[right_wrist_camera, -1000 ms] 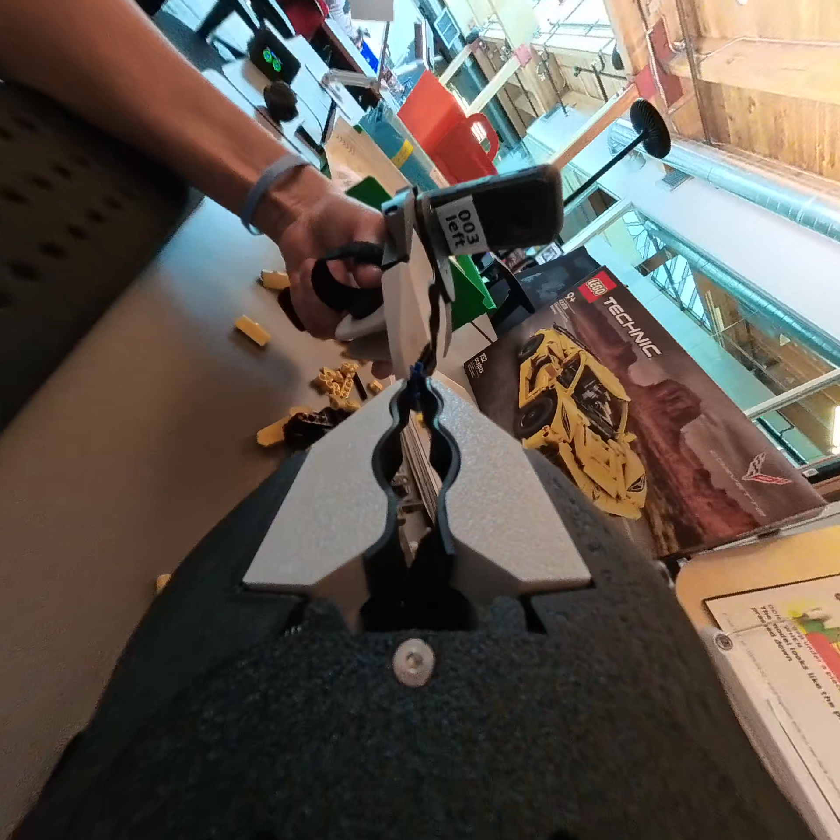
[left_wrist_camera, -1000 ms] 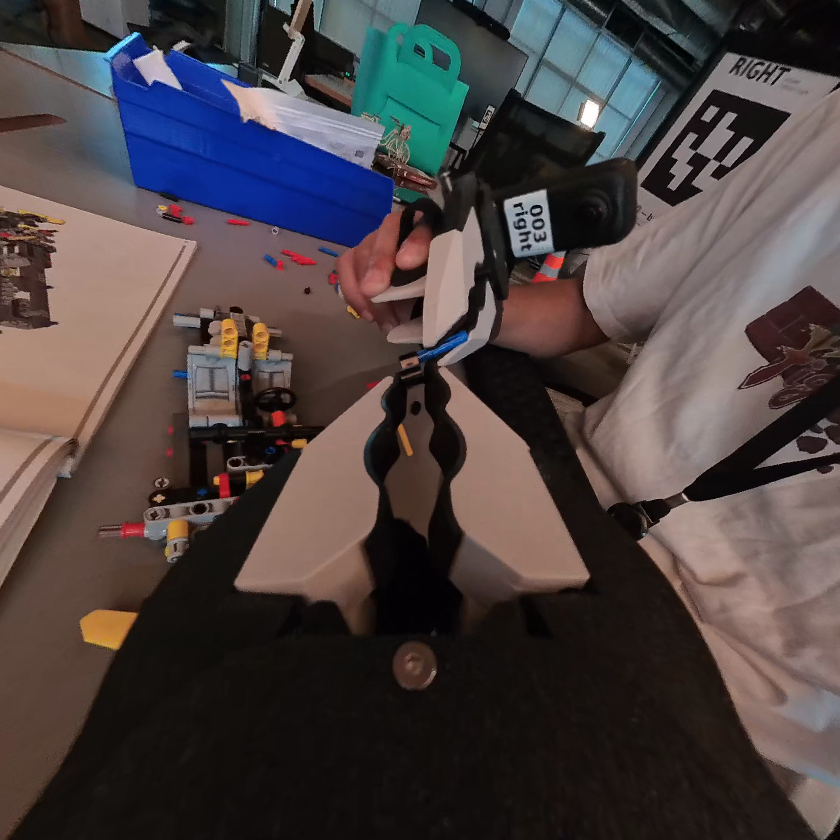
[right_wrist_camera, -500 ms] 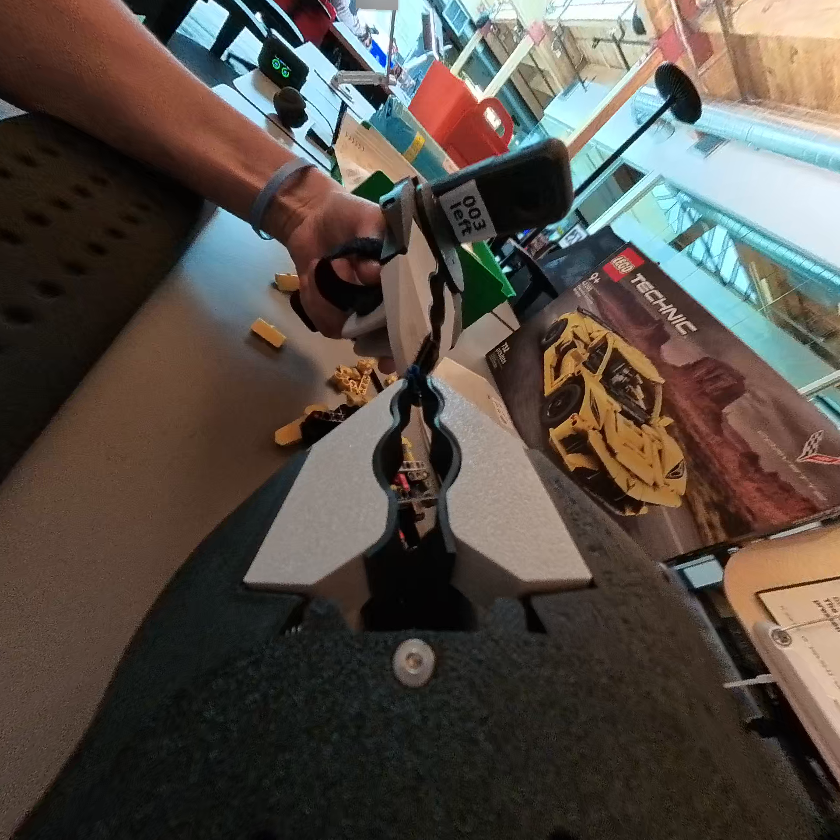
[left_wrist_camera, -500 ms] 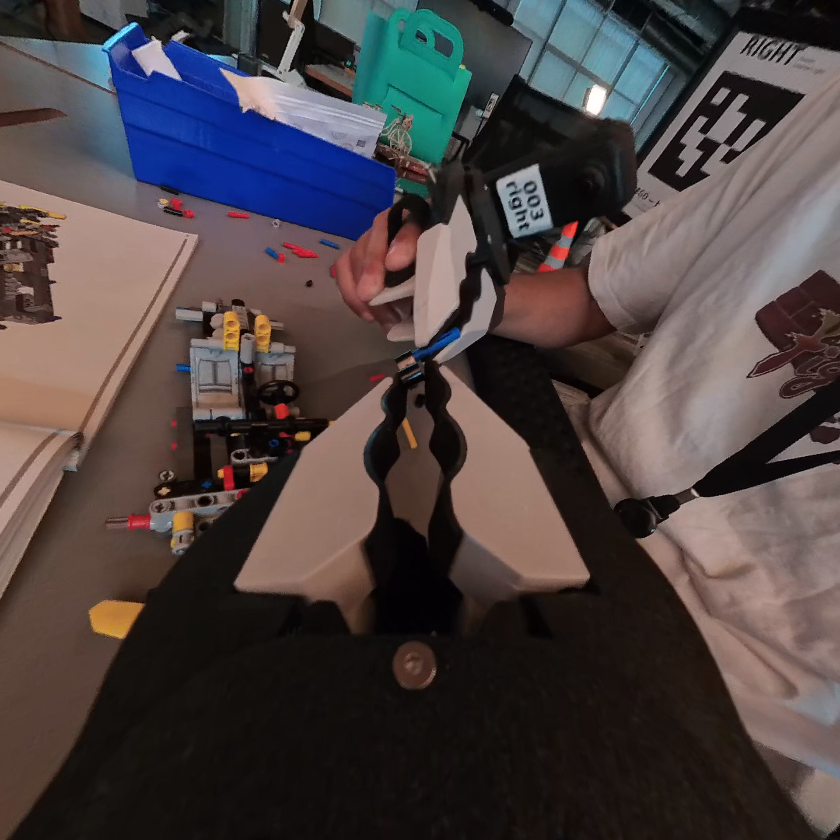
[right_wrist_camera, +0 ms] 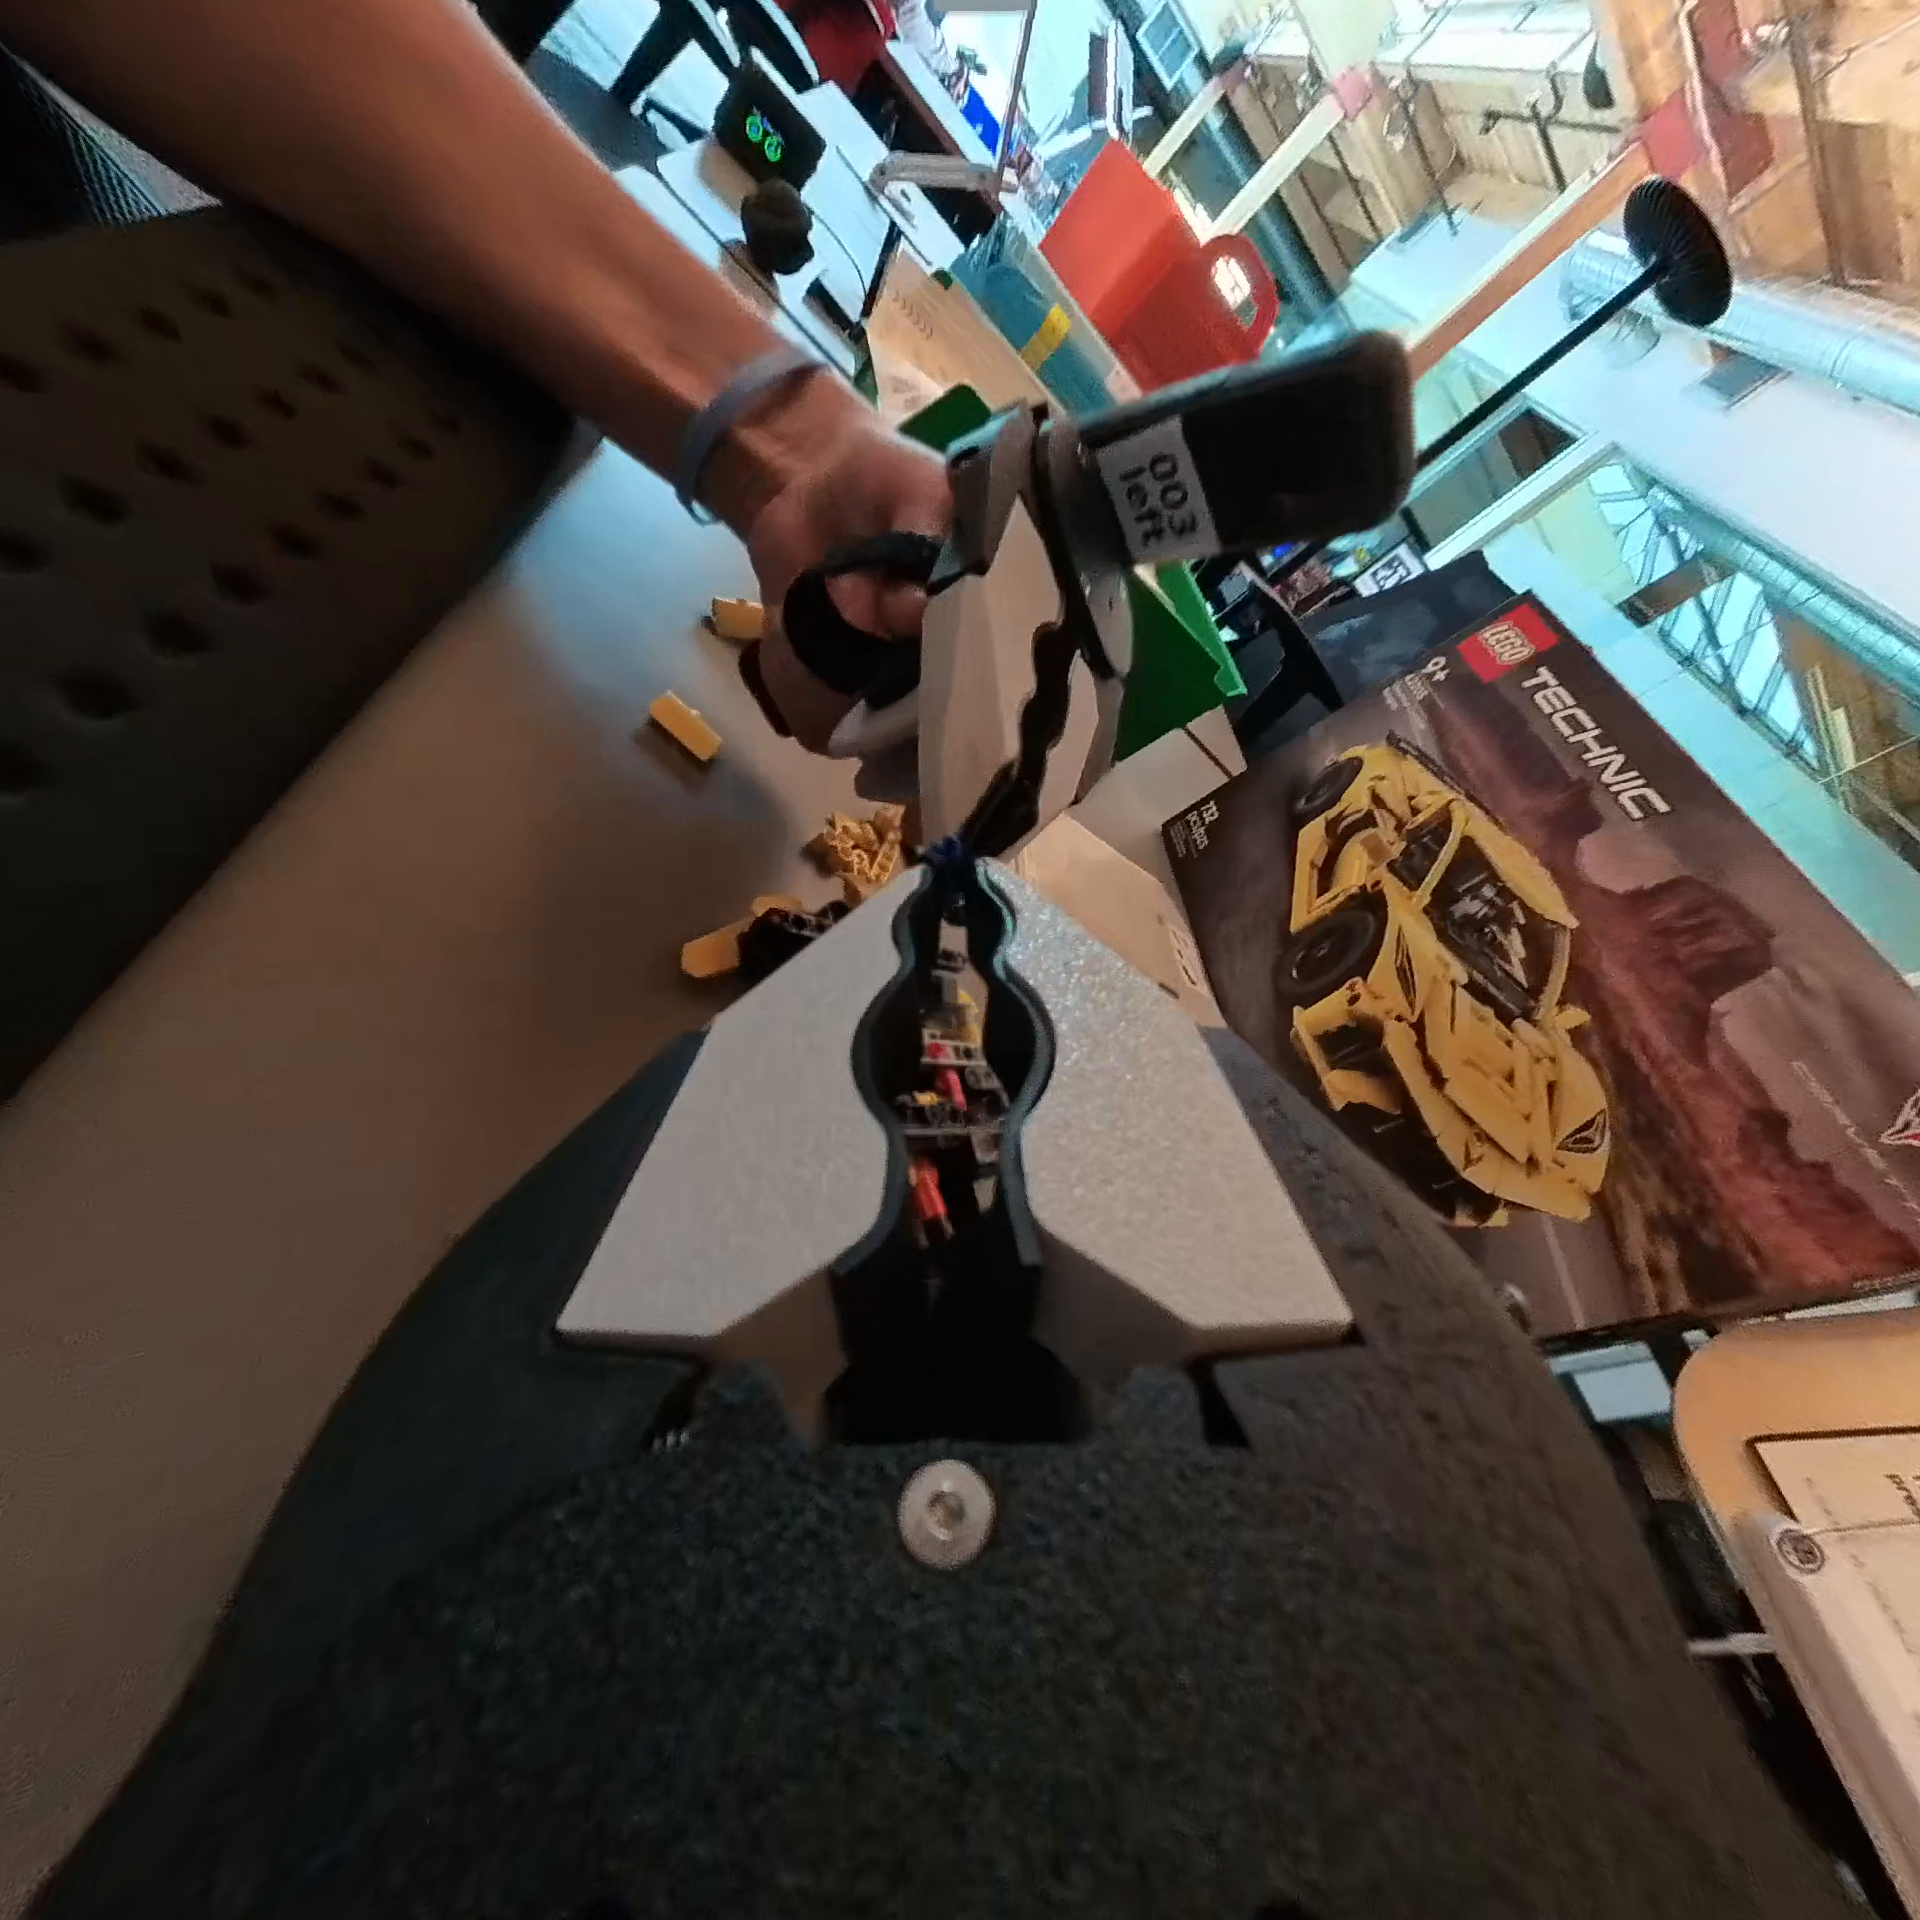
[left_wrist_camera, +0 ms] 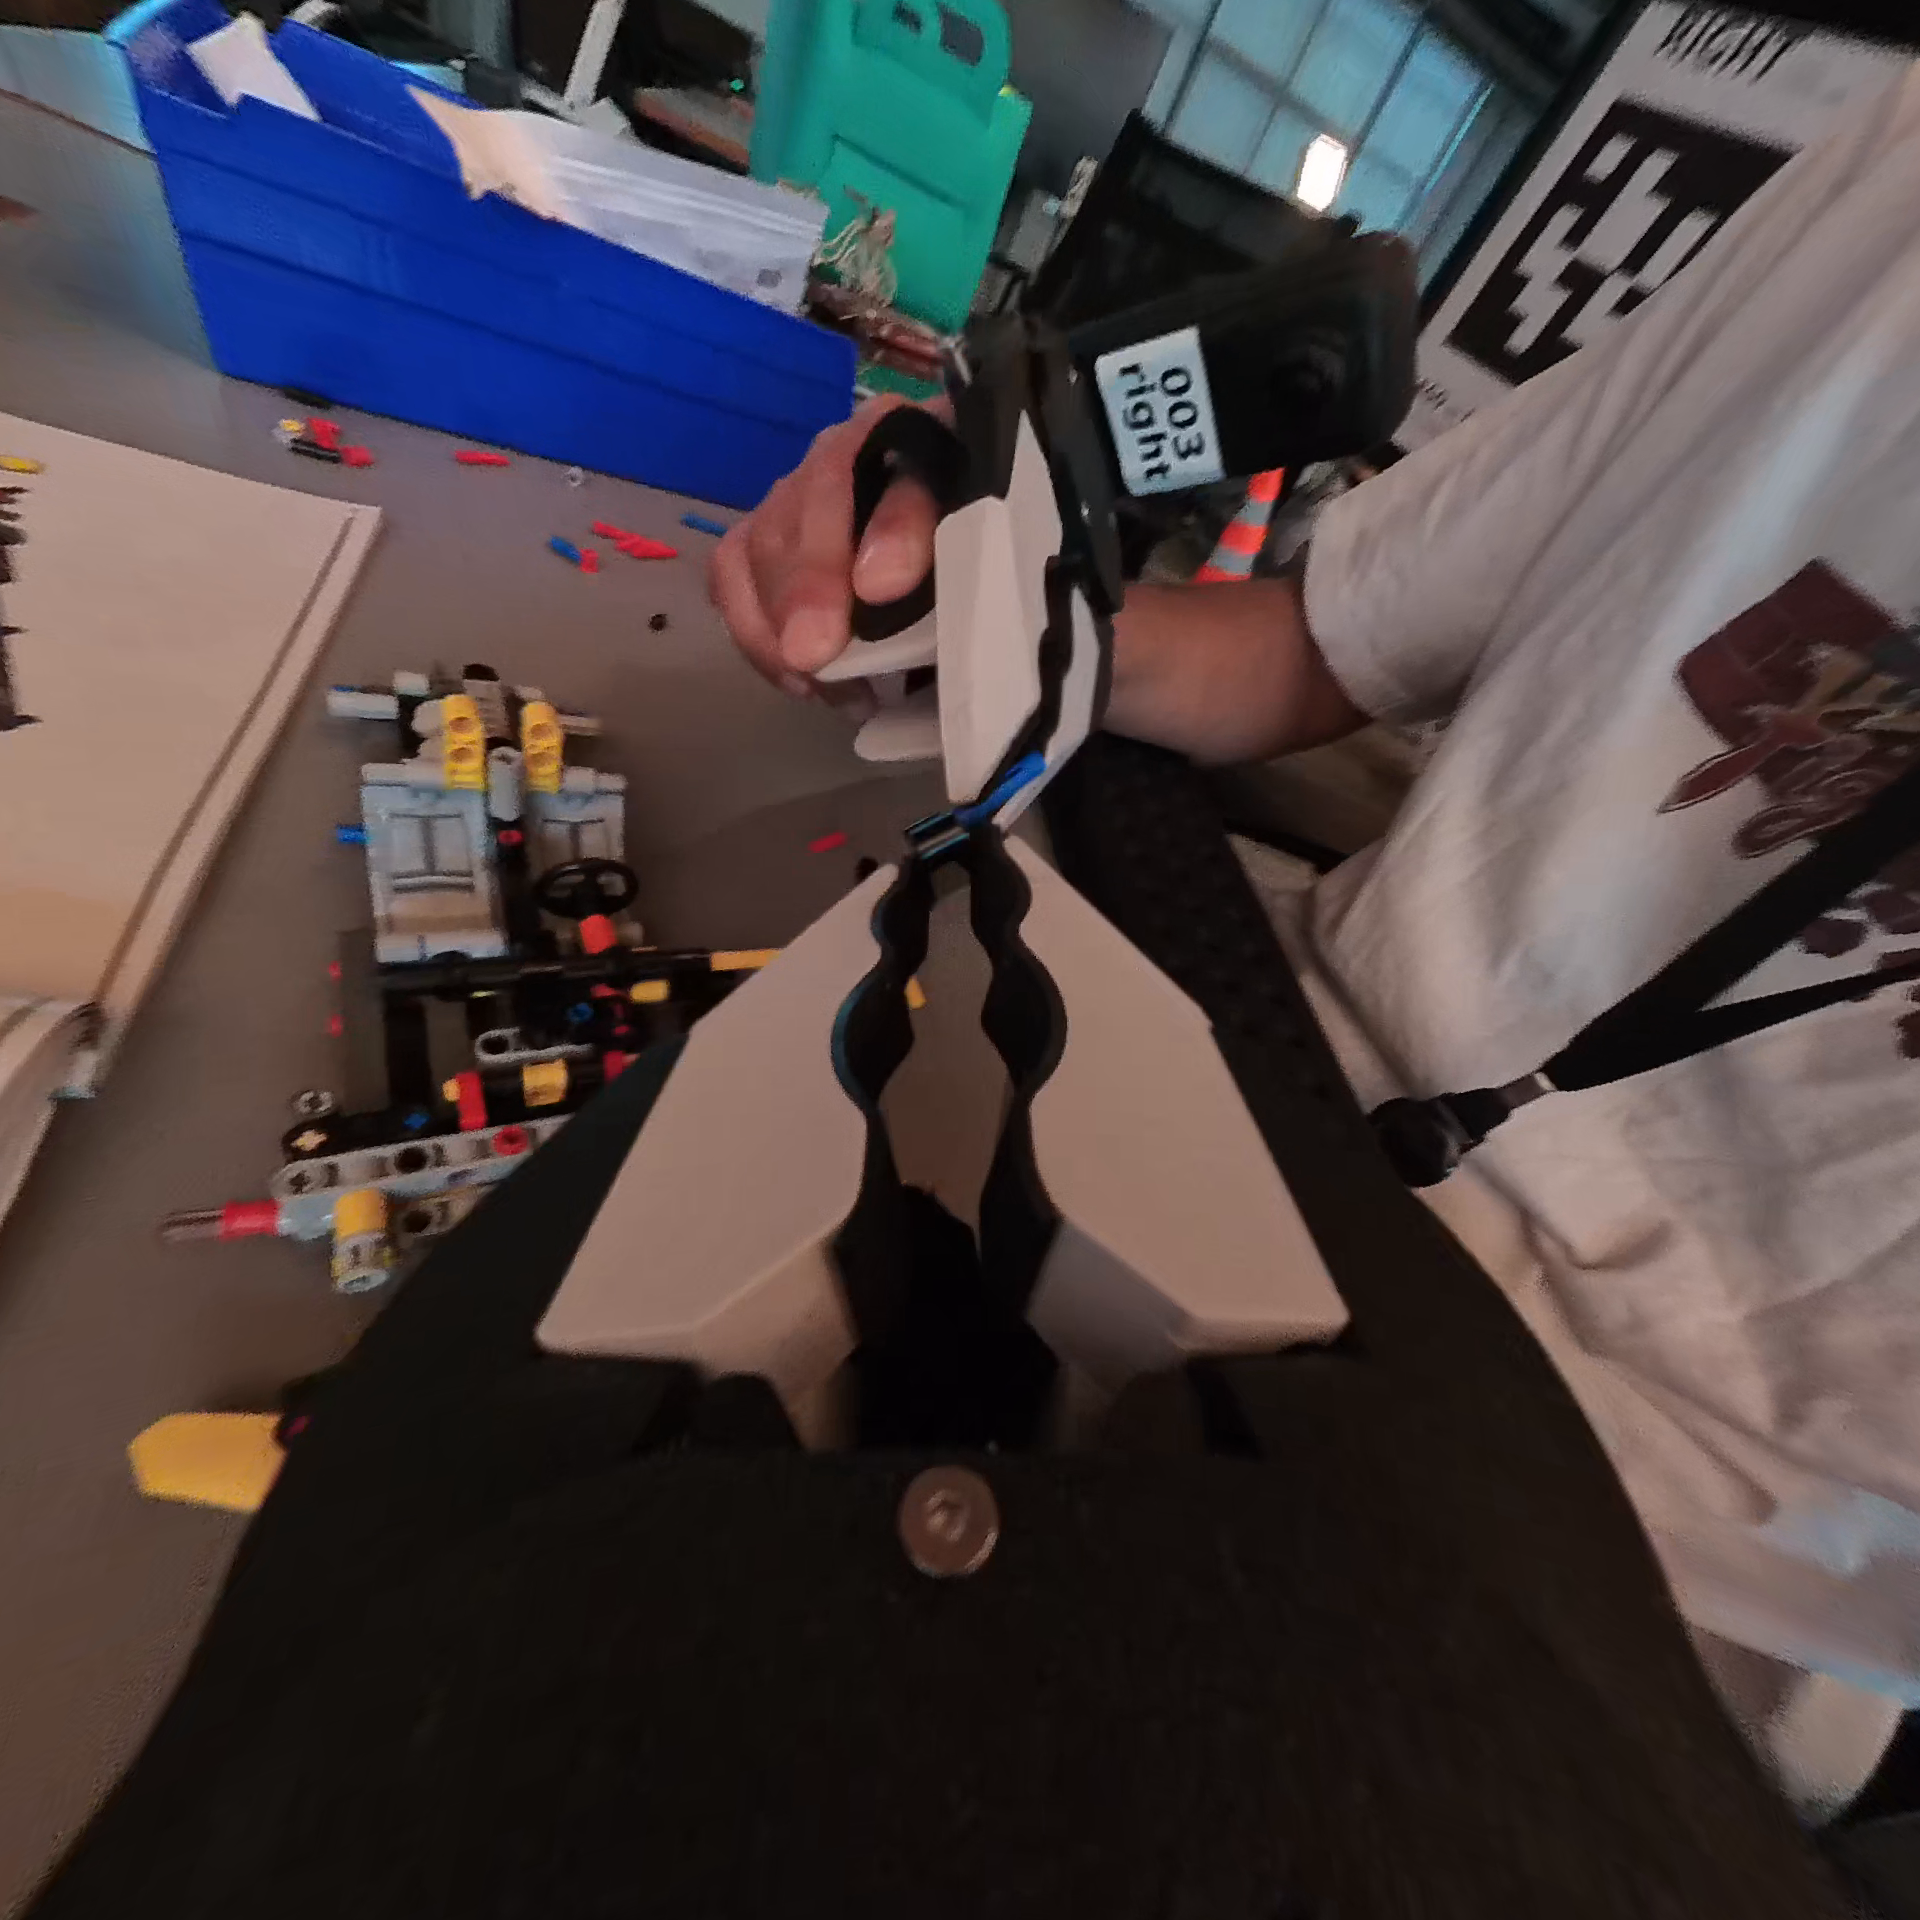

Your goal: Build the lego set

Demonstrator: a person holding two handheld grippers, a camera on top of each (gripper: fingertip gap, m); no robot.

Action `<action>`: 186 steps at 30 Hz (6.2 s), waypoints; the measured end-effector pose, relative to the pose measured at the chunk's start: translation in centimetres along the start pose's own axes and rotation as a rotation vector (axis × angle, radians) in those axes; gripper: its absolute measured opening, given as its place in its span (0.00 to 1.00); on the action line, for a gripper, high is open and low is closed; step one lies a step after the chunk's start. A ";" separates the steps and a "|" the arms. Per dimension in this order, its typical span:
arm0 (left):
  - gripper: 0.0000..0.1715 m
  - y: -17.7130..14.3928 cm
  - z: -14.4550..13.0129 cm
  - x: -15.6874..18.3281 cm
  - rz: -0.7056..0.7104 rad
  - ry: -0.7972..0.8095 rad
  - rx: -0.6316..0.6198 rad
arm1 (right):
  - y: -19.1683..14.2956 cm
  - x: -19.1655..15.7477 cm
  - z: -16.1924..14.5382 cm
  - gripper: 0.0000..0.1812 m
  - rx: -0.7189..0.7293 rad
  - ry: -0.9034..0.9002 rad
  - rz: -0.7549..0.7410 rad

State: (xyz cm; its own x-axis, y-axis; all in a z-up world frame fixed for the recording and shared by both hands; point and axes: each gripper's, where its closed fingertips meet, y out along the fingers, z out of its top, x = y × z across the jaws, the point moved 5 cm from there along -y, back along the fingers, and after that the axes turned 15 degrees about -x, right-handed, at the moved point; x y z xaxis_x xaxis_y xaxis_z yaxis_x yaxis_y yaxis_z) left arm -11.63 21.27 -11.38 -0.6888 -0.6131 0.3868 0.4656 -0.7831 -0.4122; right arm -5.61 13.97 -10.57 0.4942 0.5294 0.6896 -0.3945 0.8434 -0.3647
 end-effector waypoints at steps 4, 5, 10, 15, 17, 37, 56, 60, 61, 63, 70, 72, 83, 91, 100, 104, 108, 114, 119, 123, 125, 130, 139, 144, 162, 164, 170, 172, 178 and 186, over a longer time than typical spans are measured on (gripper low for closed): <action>0.03 0.1 0.0 0.2 -0.023 0.001 0.003 | -0.2 0.1 0.2 0.02 0.011 0.025 0.013; 0.03 0.2 -0.1 0.1 -0.001 0.008 -0.015 | -0.1 -0.1 0.0 0.02 -0.004 0.018 0.023; 0.03 0.4 -0.4 -0.3 0.051 0.005 -0.055 | 0.3 -0.2 -0.4 0.02 -0.032 0.038 0.045; 0.03 0.3 -0.4 -1.1 0.108 -0.018 -0.064 | 0.4 0.3 -1.1 0.02 -0.010 0.169 0.100; 0.03 0.3 -0.4 -1.2 0.094 -0.037 -0.059 | 0.3 0.5 -1.2 0.02 0.005 0.221 0.118; 0.03 -1.1 5.2 -2.0 1.049 0.160 0.376 | 1.5 7.6 -1.5 0.02 0.576 1.387 -0.069; 0.03 -1.8 5.1 -1.8 1.232 0.194 0.321 | 2.4 6.7 -1.1 0.01 0.442 1.273 -0.106; 0.03 -1.8 5.1 -1.7 1.271 0.227 0.298 | 2.4 6.6 -1.2 0.01 0.470 1.319 -0.073; 0.03 -1.8 5.2 -1.6 1.278 0.241 0.296 | 2.3 6.6 -1.1 0.01 0.488 1.332 -0.051; 0.03 -1.8 5.3 -1.4 1.284 0.270 0.298 | 2.1 6.7 -1.1 0.02 0.520 1.352 -0.013; 0.03 -1.6 5.7 -0.9 1.189 0.285 0.367 | 1.2 6.9 -1.1 0.02 0.530 1.444 0.125; 0.03 -1.5 5.7 -0.8 1.176 0.301 0.364 | 1.0 7.0 -1.1 0.02 0.497 1.442 0.162; 0.03 -0.9 5.4 -0.6 1.193 0.394 0.272 | 0.2 6.7 -1.0 0.02 0.309 1.293 0.087; 0.03 -0.8 5.2 -0.4 1.298 0.517 0.198 | 0.3 6.5 -1.0 0.01 0.338 1.348 0.130; 0.03 -0.8 5.4 -0.3 1.226 0.423 0.271 | 0.3 6.4 -0.8 0.01 0.354 1.299 0.072; 0.03 -0.8 5.4 -0.2 1.111 0.357 0.306 | -0.1 6.3 -0.4 0.02 0.192 1.002 -0.120; 0.03 -0.8 5.3 -0.2 0.994 0.302 0.324 | -0.4 6.2 0.1 0.02 0.055 0.717 -0.245; 0.03 -0.5 4.8 -0.4 0.991 0.347 0.217 | -0.5 5.7 0.1 0.02 -0.126 0.436 -0.328; 0.03 -0.1 4.7 -0.3 1.113 0.472 0.142 | -0.4 5.6 -0.3 0.02 -0.061 0.603 -0.243; 0.03 -0.1 4.8 -0.1 1.222 0.576 0.110 | -0.2 5.9 -0.7 0.02 0.098 0.877 -0.097; 0.03 -0.2 4.8 0.1 1.291 0.629 0.090 | 0.0 6.0 -0.9 0.02 0.181 1.009 -0.008; 0.03 -0.2 5.0 0.3 1.329 0.645 0.123 | 0.4 5.9 -1.3 0.02 0.383 1.316 0.198; 0.03 -0.7 5.2 0.1 1.065 0.446 0.270 | -0.1 6.0 -0.7 0.02 0.254 1.089 0.011; 0.03 -1.0 5.2 -0.2 0.893 0.320 0.345 | -0.3 6.2 -0.4 0.03 0.189 0.971 -0.086; 0.02 -2.1 5.8 1.9 0.310 0.154 0.502 | -1.4 5.4 1.0 0.17 0.587 1.059 0.530; 0.02 -1.8 5.7 1.8 0.325 0.165 0.479 | -1.4 5.4 1.0 0.17 0.596 1.070 0.529; 0.03 -1.5 5.5 1.7 0.340 0.175 0.454 | -1.5 5.5 1.1 0.17 0.617 1.086 0.552; 0.02 -1.4 5.5 1.7 0.346 0.178 0.450 | -1.4 5.4 0.9 0.15 0.604 1.091 0.545; 0.02 -1.2 5.3 1.5 0.366 0.180 0.437 | -1.3 5.3 0.6 0.13 0.576 1.067 0.524; 0.02 -1.3 5.4 1.3 0.356 0.165 0.443 | -1.1 5.4 0.3 0.13 0.603 1.137 0.574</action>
State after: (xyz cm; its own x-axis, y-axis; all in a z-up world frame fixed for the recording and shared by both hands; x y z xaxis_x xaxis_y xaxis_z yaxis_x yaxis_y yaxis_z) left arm -10.13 20.93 -5.93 -0.5082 -0.8498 0.1399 0.8472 -0.5225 -0.0961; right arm -2.78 15.87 -6.24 0.3863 0.8095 -0.4422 -0.8752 0.4730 0.1013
